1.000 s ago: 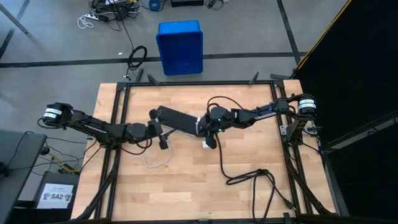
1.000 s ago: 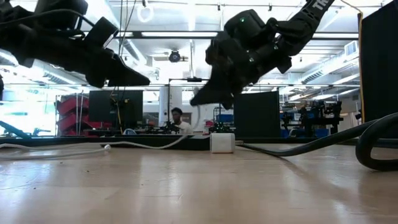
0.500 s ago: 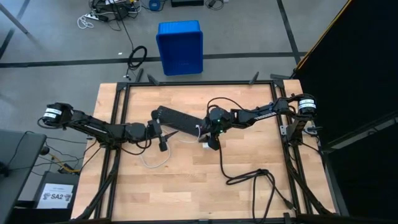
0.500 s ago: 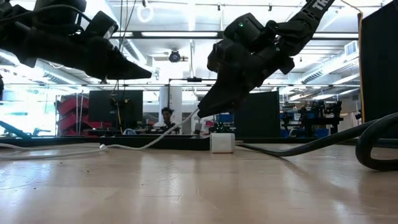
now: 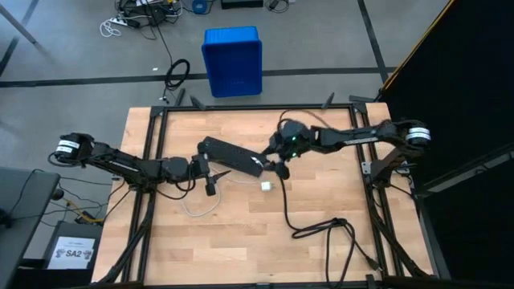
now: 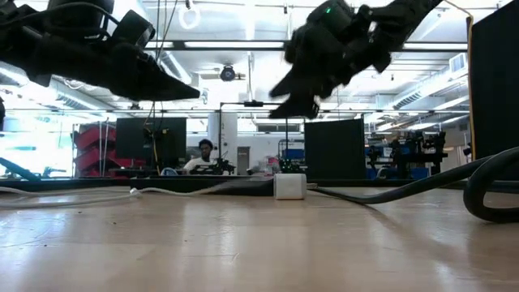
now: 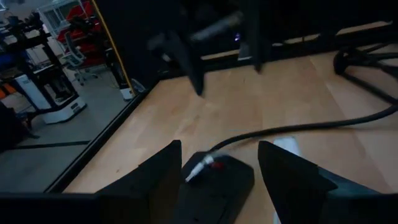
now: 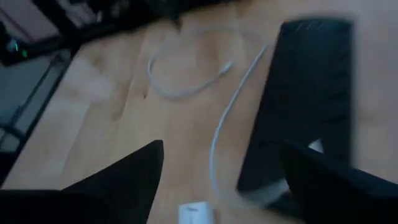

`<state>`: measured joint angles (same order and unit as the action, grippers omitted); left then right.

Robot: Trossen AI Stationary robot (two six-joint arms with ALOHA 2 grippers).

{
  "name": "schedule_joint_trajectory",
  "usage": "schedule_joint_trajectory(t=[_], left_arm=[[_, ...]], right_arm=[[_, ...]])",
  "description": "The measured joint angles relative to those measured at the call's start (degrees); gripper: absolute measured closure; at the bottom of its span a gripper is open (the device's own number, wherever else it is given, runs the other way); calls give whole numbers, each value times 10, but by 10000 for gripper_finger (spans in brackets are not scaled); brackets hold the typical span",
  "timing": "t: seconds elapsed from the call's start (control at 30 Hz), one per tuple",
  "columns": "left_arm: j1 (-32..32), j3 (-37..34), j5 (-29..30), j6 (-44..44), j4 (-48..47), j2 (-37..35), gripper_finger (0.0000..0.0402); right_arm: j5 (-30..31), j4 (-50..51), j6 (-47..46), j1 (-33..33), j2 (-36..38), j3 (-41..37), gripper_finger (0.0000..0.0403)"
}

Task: Insert USB
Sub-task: Return to Home Position

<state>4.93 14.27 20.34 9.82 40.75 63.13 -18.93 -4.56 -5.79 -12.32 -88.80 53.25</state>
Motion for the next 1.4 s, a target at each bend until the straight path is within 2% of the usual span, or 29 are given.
schedule_joint_trajectory(t=[0.23,0.33,0.4,0.53,0.6,0.63,0.7,0.77,0.97,1.1,1.27,1.4], left_arm=[[-41,34,-77,-12,-11,-8,204],[-70,70,-138,-27,-85,-30,217],[-85,105,-147,-25,-179,-51,241],[-95,177,-99,-17,-365,-121,325],[-95,196,-89,-1,-408,-172,375],[-94,197,-86,4,-414,-199,387],[-94,188,-78,5,-417,-261,394],[-94,157,-73,2,-416,-324,399],[-95,23,-74,-46,-418,-483,401],[-95,-40,-98,-72,-407,-534,402],[-94,-77,-101,-70,-423,-584,402],[-94,-95,-126,-55,-435,-629,402]], right_arm=[[67,61,55,-18,86,0,158],[68,66,77,-21,108,0,187],[67,87,85,-24,126,0,210],[113,161,85,-18,189,-14,279],[139,161,93,-5,236,-44,320],[147,156,94,2,261,-63,341],[149,123,101,11,315,-105,381],[147,65,105,18,368,-157,396],[143,-90,75,26,509,-317,386],[144,-188,60,20,571,-411,400],[145,-289,84,16,621,-519,398],[153,-263,73,14,635,-527,401]])
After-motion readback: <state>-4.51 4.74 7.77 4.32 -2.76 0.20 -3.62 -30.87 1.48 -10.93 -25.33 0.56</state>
